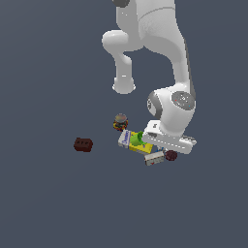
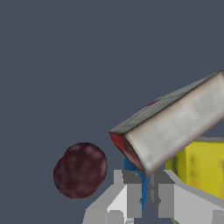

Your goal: Pick up a designated object from a clutter of objects.

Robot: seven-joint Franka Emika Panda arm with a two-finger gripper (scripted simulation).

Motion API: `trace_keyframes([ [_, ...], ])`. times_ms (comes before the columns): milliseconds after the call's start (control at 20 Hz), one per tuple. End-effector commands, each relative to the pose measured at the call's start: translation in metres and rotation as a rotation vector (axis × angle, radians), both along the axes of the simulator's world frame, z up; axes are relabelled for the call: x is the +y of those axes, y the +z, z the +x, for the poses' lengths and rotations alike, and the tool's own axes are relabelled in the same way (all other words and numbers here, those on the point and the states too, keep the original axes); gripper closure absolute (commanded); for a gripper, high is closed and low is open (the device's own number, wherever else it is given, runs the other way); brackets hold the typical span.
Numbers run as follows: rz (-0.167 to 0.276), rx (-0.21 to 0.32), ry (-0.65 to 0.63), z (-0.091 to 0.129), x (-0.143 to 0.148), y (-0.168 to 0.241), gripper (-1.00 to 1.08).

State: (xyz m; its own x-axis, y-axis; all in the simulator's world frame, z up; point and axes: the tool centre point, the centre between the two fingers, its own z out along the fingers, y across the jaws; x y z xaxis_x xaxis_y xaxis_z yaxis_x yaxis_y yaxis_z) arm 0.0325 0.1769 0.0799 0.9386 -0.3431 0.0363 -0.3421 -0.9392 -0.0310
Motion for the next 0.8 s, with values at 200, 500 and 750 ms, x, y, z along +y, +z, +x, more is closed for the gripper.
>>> trace_keyframes([
  [200, -0.001, 0.003, -0.002, -0.006, -0.034, 0.031, 1.08],
  [500, -0.002, 0.009, -0.002, -0.015, -0.083, 0.076, 1.08],
  [750, -0.002, 0.015, -0.003, -0.023, -0.130, 0.119, 1.08],
])
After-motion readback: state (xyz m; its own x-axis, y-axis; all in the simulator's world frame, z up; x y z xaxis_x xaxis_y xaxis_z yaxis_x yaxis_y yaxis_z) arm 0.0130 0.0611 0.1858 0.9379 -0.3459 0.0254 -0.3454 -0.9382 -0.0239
